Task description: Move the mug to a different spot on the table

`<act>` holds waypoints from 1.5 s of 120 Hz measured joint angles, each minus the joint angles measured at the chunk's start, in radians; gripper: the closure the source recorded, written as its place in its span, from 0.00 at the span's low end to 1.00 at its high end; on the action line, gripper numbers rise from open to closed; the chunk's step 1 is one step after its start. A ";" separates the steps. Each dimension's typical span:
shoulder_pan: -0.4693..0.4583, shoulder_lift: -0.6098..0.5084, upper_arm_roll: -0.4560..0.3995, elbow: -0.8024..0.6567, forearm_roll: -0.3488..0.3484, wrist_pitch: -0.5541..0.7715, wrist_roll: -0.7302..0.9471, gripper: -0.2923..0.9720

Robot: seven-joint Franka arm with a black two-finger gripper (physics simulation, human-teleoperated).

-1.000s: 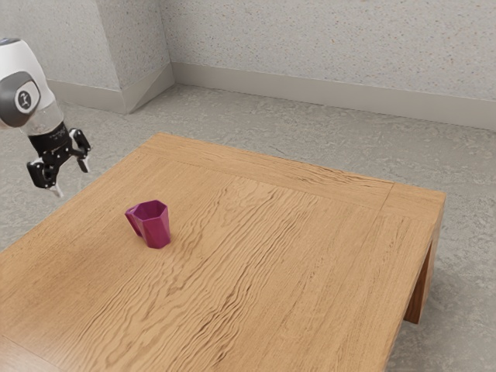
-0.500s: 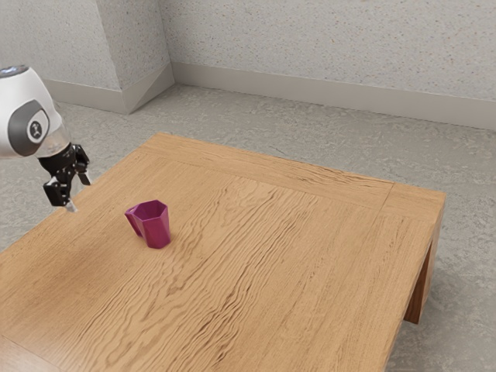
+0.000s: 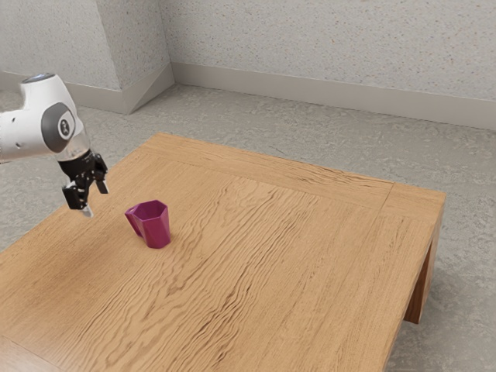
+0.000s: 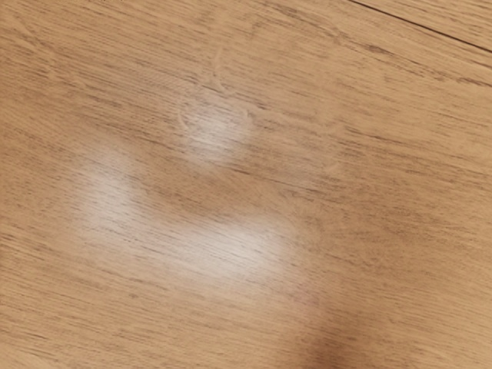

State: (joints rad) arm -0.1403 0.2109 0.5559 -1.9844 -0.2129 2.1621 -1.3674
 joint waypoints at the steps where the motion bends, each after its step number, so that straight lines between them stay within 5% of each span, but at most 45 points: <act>1: 0.000 0.003 -0.001 0.001 -0.001 -0.001 0.003 0.25; 102: 0.035 0.237 -0.034 0.176 -0.201 -0.015 0.195 0.25; 180: 0.042 0.321 -0.071 0.204 -0.250 0.009 0.271 0.26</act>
State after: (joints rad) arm -0.0988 0.5323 0.4850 -1.7804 -0.4625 2.1713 -1.0966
